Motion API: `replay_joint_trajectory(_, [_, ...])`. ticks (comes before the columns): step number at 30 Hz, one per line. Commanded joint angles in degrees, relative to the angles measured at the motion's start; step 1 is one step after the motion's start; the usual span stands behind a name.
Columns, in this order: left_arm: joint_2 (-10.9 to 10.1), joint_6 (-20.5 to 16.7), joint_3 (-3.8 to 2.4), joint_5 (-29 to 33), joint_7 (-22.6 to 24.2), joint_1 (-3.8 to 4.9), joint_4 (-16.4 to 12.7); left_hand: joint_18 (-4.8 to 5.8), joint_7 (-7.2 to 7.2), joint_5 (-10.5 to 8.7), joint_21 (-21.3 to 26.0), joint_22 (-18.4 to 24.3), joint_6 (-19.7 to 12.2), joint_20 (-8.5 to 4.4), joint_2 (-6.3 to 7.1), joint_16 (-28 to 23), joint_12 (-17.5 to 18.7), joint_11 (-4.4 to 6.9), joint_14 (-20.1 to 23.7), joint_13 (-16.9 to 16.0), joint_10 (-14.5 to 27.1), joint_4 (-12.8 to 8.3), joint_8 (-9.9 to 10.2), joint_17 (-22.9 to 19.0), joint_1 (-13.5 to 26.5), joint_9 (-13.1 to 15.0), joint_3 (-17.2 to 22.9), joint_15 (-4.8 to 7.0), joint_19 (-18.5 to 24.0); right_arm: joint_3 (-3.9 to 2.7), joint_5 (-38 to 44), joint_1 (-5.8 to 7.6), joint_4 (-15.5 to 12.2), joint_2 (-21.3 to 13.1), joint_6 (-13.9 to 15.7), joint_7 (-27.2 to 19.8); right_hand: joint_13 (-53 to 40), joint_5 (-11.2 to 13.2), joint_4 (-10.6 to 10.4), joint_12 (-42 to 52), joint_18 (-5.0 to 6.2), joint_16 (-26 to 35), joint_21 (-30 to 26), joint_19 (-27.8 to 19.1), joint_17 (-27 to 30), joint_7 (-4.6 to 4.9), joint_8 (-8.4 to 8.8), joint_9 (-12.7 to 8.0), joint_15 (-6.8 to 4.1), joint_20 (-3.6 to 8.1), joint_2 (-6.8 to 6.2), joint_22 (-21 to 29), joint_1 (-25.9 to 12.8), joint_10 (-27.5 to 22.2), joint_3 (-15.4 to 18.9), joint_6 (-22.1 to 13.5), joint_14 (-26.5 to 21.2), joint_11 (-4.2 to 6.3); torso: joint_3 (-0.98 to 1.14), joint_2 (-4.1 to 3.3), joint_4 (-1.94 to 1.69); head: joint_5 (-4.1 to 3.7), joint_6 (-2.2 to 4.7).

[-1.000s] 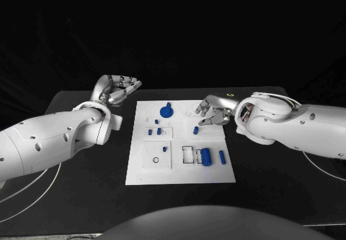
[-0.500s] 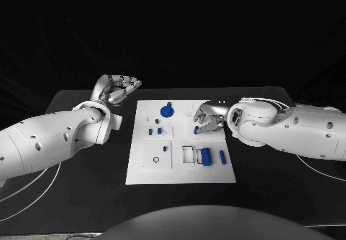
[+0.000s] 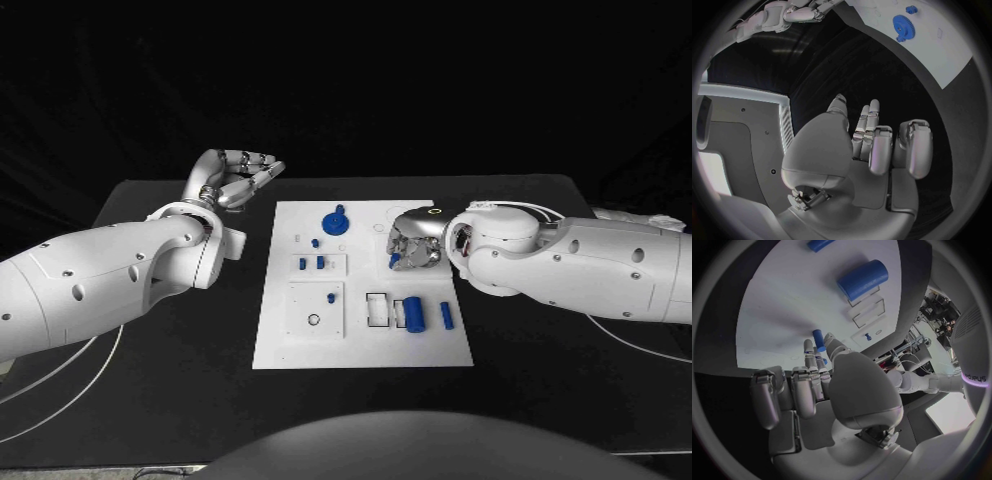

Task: Assemble the parts on the task board

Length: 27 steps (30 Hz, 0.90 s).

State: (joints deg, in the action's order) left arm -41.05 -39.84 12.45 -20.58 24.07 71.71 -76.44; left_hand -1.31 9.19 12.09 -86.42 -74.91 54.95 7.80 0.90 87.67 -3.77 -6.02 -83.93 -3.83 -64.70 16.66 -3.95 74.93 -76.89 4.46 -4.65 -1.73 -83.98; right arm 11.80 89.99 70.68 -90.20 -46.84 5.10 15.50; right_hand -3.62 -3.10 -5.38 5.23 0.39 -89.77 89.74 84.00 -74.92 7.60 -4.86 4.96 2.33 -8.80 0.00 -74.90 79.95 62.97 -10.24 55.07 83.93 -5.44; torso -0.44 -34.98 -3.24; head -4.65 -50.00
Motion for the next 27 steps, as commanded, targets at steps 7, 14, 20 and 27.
replay_joint_trajectory(7, [0.04,0.71,-0.04,-0.16,0.38,0.03,-0.14,0.36,0.11,0.11,0.14,-13.85,-0.32,0.27,-0.57,-0.16,-0.03,0.1,-4.54,-0.03,0.07,0.01,-0.23,11.71,0.06,0.03,-0.31,-0.26,-3.19,0.0,1.31,-0.37,0.67,0.86,-2.28,1.32,0.07,-0.08,-0.07,0.03,-0.39,-0.23,0.26,6.0,-15.08,-0.07,-0.38,0.01,-0.96,0.96,0.21,-15.1,0.75,1.28,-0.79,1.26,6.07,0.32,-0.02,-0.06,0.0,0.07,0.0])
replay_joint_trajectory(14, [0.07,0.73,-0.04,-0.16,0.39,0.03,-0.14,0.36,0.11,0.11,0.14,-13.85,-0.32,0.27,-0.57,-0.16,-0.03,0.1,-4.54,-0.03,0.07,0.01,-0.23,11.71,0.06,0.03,-0.31,-0.26,-3.19,0.0,1.38,-0.44,0.66,0.97,-2.51,1.48,0.1,-0.11,-0.12,-0.08,-0.39,-0.23,0.26,6.0,-15.08,-0.59,-1.18,0.26,-1.9,1.9,0.84,-15.1,1.58,3.77,-2.32,4.35,6.07,1.13,-0.02,-0.03,0.0,0.05,0.0])
replay_joint_trajectory(20, [0.05,0.71,-0.04,-0.16,0.4,0.03,-0.12,0.36,0.11,0.11,0.14,-13.85,-0.32,0.27,-0.57,-0.16,-0.03,0.1,-4.54,-0.03,0.07,0.01,-0.23,11.71,0.06,0.03,-0.31,-0.26,-3.19,0.0,1.39,-0.47,0.59,0.91,-1.42,1.04,0.11,-0.14,-0.37,-0.3,-0.39,-0.23,0.26,6.0,-15.08,-0.76,-1.42,0.36,-2.24,2.27,1.2,-15.1,1.77,5.09,-3.11,5.73,6.07,1.41,-0.01,0.0,0.0,-0.01,0.0])
replay_joint_trajectory(27, [-0.01,0.69,-0.04,-0.16,0.42,0.03,-0.14,0.36,0.11,0.11,0.14,-13.85,-0.32,0.27,-0.57,-0.16,-0.03,0.1,-4.54,-0.03,0.07,0.01,-0.23,11.71,0.06,0.03,-0.31,-0.26,-3.19,0.0,1.18,-0.52,0.58,0.83,-0.25,0.59,0.12,-0.3,-0.37,-0.7,-0.39,-0.23,0.26,6.0,-15.08,-0.96,-1.57,0.45,-2.47,2.55,1.66,-15.1,2.3,6.24,-4.15,6.99,6.07,1.66,-0.03,0.01,-0.01,0.01,0.0])
